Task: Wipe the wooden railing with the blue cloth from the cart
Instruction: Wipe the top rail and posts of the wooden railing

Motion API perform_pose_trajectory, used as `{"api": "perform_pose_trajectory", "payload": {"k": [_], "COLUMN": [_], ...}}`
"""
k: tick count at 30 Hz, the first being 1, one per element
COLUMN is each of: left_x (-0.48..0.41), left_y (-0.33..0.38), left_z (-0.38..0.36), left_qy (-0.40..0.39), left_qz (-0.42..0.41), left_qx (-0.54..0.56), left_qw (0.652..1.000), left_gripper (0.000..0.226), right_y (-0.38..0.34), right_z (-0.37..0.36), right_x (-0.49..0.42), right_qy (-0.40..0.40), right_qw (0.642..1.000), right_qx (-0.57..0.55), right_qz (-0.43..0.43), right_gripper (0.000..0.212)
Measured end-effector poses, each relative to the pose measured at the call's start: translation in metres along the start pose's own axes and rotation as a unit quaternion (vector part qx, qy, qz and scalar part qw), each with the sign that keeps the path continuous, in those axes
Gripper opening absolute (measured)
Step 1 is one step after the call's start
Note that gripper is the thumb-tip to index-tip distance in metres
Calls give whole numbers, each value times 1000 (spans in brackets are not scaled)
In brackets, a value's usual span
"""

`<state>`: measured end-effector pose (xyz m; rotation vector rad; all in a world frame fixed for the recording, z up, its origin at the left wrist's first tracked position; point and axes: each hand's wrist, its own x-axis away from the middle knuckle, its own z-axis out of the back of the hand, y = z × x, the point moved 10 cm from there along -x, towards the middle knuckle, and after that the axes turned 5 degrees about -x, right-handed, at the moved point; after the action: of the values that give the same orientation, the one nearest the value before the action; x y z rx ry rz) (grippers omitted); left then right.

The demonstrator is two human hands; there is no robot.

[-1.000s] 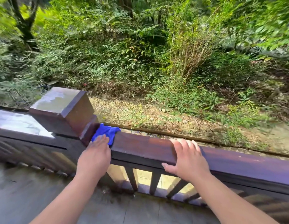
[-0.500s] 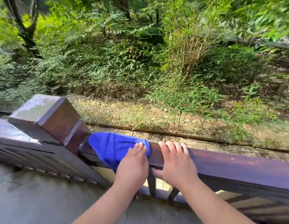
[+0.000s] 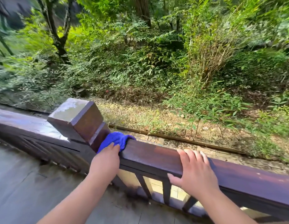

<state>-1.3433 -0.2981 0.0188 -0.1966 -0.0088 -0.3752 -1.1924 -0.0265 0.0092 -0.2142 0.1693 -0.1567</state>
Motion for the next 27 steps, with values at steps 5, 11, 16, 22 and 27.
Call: {"api": "perform_pose_trajectory", "payload": {"k": [5,11,16,22,27], "left_x": [3,30,45,27,-22], "left_y": [-7,-51,-157,-281,-309], "left_z": [18,18,-13,-22,14], "left_qy": [45,32,-56,-117,-6], "left_qz": [-26,-1,124,135,49], "left_qx": [45,343,637,846,787], "left_qw": [998,939,759,503,616], "left_gripper": [22,10,15,19,12], "right_y": [-3,-95,-214,-357,-406], "right_z": [1,-1,-20,-56,-84], "right_x": [3,11,9,-16,-25], "right_qy": [-16,52,97,80,17], "right_qw": [1000,991,972,972,977], "right_qx": [-5,-124,-213,-219,-212], "right_qz": [-15,-4,-9,22,18], "right_gripper": [92,75,70,66,61]}}
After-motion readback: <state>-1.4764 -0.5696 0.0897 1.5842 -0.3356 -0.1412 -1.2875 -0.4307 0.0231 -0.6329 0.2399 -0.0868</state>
